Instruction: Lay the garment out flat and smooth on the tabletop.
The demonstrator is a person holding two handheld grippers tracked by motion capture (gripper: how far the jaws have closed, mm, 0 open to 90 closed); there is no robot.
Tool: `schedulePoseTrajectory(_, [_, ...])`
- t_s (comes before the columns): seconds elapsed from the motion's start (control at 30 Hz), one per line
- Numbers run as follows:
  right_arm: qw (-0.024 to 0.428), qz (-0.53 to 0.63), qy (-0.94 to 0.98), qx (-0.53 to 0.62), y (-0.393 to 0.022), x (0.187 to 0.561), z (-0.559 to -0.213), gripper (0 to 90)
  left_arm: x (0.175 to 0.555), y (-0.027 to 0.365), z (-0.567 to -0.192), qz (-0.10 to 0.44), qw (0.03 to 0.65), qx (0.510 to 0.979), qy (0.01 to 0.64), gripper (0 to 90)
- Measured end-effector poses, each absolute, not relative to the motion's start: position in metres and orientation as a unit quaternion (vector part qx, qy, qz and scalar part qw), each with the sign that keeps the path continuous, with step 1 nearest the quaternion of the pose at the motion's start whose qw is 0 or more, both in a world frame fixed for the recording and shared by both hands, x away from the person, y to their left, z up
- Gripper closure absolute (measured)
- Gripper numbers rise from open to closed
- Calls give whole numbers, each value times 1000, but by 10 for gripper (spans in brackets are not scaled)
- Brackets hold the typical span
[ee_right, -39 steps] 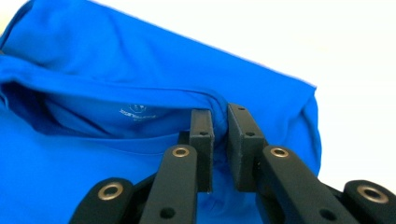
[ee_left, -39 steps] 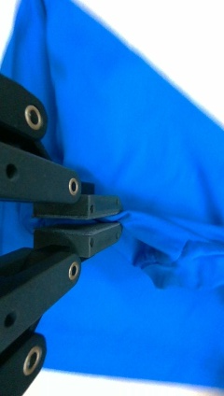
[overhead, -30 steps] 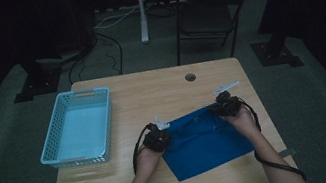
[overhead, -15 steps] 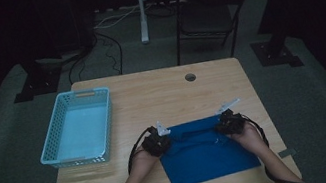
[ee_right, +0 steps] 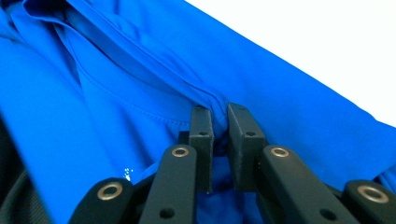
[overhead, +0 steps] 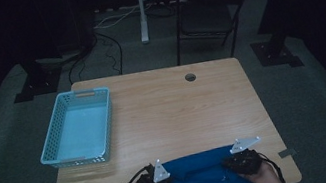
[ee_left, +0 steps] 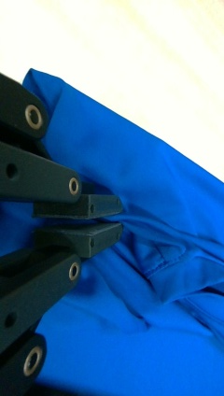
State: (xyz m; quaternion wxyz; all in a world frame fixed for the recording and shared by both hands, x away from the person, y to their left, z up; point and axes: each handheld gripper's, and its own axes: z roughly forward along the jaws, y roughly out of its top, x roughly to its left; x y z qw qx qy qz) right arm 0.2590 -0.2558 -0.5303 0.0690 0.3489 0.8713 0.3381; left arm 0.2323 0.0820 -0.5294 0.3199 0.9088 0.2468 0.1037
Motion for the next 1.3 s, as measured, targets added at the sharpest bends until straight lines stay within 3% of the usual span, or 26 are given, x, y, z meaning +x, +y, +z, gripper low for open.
schedulePoseTrajectory(0.2, [50,314,884,344,-246,248,-526,811,234,90,-530,62,333,906,255,855])
schedulePoseTrajectory(0.3, [33,288,897,333,-242,259,-520,819,245,88,-524,76,321,910,250,856])
schedulePoseTrajectory(0.43, [70,287,892,343,-241,303,-486,835,280,85,-495,114,339,892,276,857])
schedulePoseTrajectory(0.53, [109,310,868,374,-239,361,-446,832,336,80,-462,165,365,859,318,855])
schedulePoseTrajectory(0.57, [131,321,852,393,-237,384,-432,789,363,78,-449,197,380,832,353,833])
schedulePoseTrajectory(0.63, [166,355,802,451,-236,434,-403,594,402,76,-435,247,364,798,411,641])
schedulePoseTrajectory(0.67, [167,364,786,471,-236,450,-395,533,414,77,-432,246,354,793,430,624])
schedulePoseTrajectory(0.73, [161,369,765,503,-236,468,-388,511,432,80,-429,237,343,785,458,598])
schedulePoseTrajectory(0.87, [156,337,791,487,-227,465,-406,490,421,77,-438,221,339,806,431,581])
schedulePoseTrajectory(1.07, [108,313,829,450,-218,430,-454,483,385,75,-470,163,336,838,397,547])
schedulePoseTrajectory(1.3, [73,317,844,426,-218,400,-479,411,335,83,-495,128,350,851,371,537])
